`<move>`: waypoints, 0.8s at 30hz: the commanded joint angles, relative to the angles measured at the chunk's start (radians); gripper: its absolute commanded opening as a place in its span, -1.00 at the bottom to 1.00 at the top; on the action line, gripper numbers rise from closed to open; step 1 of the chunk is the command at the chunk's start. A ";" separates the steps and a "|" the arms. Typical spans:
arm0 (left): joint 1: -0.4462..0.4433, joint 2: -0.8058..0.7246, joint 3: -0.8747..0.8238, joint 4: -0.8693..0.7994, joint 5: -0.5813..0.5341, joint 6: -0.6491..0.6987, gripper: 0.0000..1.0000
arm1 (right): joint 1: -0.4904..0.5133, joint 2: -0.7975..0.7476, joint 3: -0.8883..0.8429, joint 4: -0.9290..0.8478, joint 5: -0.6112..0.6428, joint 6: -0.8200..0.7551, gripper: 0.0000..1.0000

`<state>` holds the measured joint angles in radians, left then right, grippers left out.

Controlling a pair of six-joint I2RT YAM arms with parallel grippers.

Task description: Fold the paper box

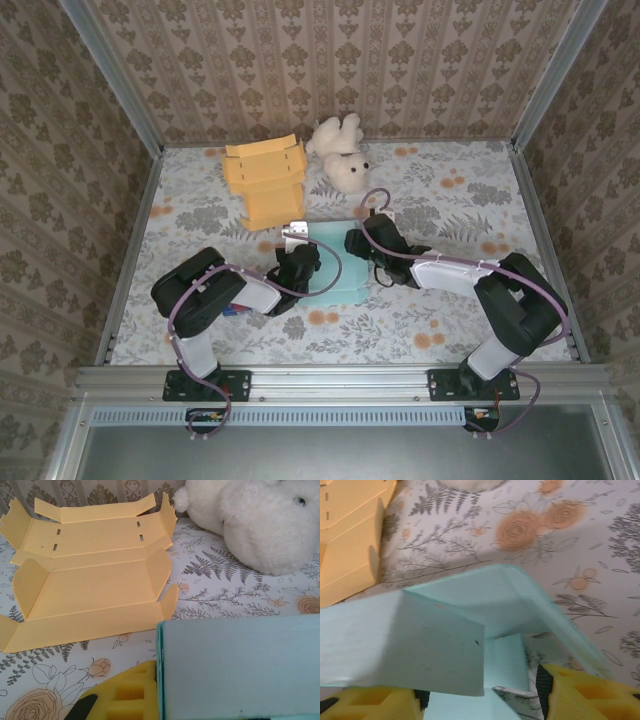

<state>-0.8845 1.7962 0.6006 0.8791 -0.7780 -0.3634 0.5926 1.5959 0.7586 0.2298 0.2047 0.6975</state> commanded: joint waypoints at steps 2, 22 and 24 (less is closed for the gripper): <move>-0.008 0.001 -0.002 -0.022 0.021 -0.005 -1.00 | -0.036 -0.013 -0.039 0.095 -0.071 -0.065 0.28; -0.010 -0.011 -0.005 -0.025 0.051 -0.019 -1.00 | -0.069 0.132 -0.055 0.315 -0.205 -0.167 0.38; -0.010 -0.009 -0.004 -0.025 0.052 -0.020 -1.00 | -0.063 0.136 -0.058 0.333 -0.220 -0.168 0.38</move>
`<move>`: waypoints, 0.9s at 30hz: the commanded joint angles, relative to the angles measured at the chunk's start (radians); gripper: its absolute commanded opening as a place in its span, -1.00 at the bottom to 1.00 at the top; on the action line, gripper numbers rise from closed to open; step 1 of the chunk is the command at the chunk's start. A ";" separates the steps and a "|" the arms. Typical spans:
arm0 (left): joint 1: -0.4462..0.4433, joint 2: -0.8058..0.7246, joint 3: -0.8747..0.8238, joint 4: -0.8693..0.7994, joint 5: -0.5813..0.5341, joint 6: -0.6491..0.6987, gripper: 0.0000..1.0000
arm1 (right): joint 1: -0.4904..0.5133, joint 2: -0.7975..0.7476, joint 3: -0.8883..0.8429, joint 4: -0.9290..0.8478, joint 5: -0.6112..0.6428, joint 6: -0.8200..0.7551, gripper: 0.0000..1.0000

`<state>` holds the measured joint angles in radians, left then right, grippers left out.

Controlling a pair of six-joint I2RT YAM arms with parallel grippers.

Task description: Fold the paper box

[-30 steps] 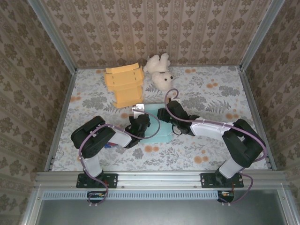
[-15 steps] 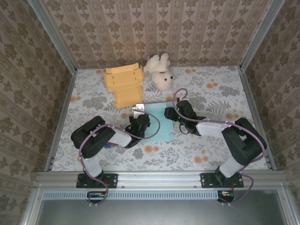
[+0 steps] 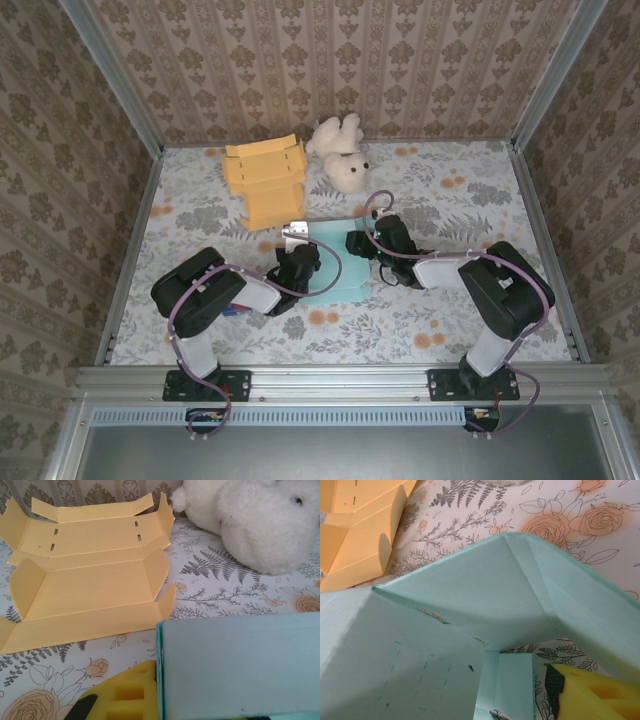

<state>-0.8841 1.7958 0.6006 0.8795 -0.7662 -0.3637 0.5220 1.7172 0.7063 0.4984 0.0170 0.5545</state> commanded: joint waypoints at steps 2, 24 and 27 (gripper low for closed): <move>-0.010 -0.006 0.001 -0.028 0.041 -0.019 -1.00 | 0.018 0.009 -0.008 0.078 -0.049 -0.024 0.37; 0.006 -0.012 0.007 -0.039 0.062 0.009 -1.00 | 0.118 -0.220 -0.037 -0.164 0.000 -0.058 0.36; 0.029 -0.025 0.001 -0.043 0.092 0.003 -1.00 | 0.140 -0.308 -0.050 -0.288 0.055 -0.077 0.36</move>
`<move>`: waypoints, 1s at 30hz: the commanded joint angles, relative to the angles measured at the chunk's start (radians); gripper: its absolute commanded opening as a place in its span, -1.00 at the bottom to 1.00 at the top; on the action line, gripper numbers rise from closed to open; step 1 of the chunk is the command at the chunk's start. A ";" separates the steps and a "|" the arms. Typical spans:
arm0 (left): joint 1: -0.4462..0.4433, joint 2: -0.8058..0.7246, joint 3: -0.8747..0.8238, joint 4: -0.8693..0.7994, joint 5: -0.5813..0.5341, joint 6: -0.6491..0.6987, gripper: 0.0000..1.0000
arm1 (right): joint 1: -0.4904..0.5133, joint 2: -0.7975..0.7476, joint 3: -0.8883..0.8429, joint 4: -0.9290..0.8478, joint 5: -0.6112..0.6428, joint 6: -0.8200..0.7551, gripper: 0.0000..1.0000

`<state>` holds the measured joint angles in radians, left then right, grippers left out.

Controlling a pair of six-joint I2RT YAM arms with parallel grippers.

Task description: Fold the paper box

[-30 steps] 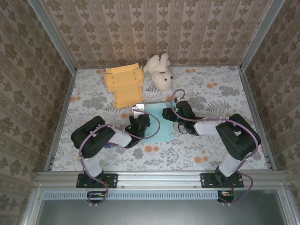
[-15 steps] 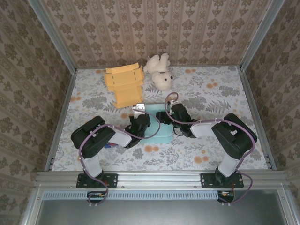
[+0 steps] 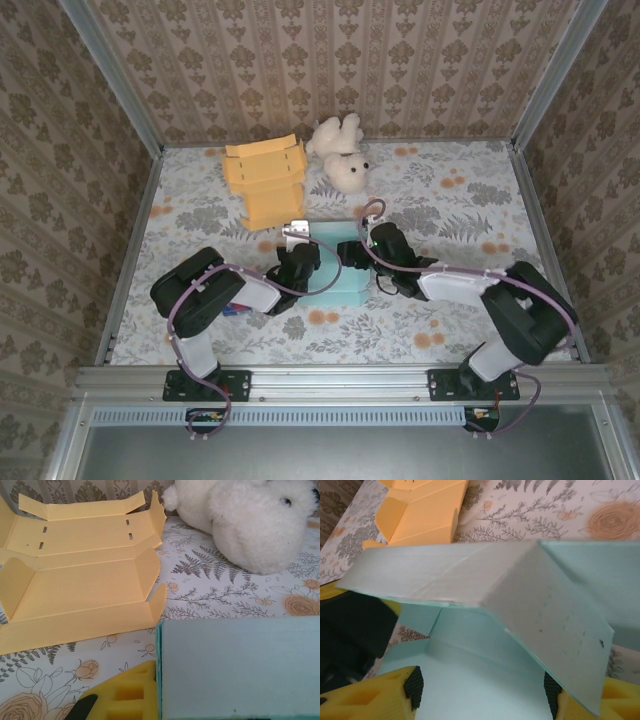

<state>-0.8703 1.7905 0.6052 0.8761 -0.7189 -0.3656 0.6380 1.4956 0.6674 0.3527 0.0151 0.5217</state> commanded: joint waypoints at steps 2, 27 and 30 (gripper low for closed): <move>0.027 -0.028 -0.008 -0.041 0.055 0.006 -1.00 | 0.034 -0.146 -0.032 -0.180 0.067 -0.039 0.35; 0.137 -0.079 -0.133 0.145 0.358 0.154 -1.00 | -0.068 -0.175 -0.180 -0.038 0.200 -0.288 0.00; 0.137 -0.072 -0.135 0.155 0.374 0.156 -1.00 | -0.067 -0.139 -0.179 0.012 0.166 -0.300 -0.01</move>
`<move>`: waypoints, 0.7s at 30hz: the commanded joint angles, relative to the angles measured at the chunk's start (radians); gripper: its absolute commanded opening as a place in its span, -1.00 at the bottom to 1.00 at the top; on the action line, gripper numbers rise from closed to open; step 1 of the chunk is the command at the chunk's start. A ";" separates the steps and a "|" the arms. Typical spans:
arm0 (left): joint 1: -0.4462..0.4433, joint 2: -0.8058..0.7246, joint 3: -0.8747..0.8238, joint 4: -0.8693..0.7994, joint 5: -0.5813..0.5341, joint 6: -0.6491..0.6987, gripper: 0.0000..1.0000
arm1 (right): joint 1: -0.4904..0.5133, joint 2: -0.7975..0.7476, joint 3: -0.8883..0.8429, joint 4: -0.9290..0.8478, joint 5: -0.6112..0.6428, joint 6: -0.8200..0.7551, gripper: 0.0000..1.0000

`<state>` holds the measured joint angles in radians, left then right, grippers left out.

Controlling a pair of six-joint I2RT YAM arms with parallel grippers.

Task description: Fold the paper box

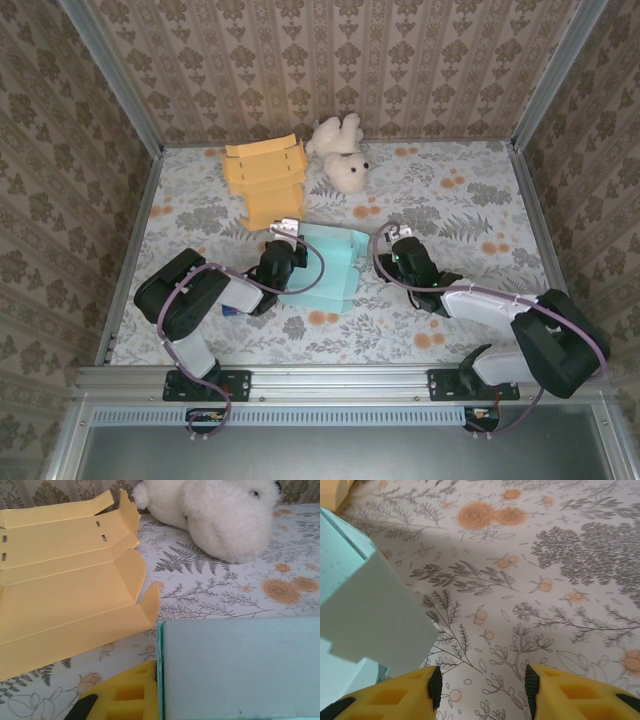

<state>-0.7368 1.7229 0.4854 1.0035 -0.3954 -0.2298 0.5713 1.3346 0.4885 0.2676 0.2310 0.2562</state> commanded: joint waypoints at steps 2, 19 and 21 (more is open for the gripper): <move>0.004 -0.002 -0.016 0.032 0.055 0.018 -1.00 | -0.001 0.036 0.006 0.111 -0.054 -0.038 0.00; 0.004 0.001 -0.004 0.010 0.035 -0.002 -1.00 | 0.004 0.084 -0.019 0.211 -0.201 -0.056 -0.01; 0.004 0.003 -0.003 0.010 0.039 -0.004 -1.00 | 0.006 0.090 -0.013 0.213 -0.208 -0.055 -0.01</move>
<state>-0.7368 1.7229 0.4843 1.0103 -0.3630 -0.2268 0.5720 1.4105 0.4793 0.4328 0.0563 0.2111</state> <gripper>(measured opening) 0.080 0.496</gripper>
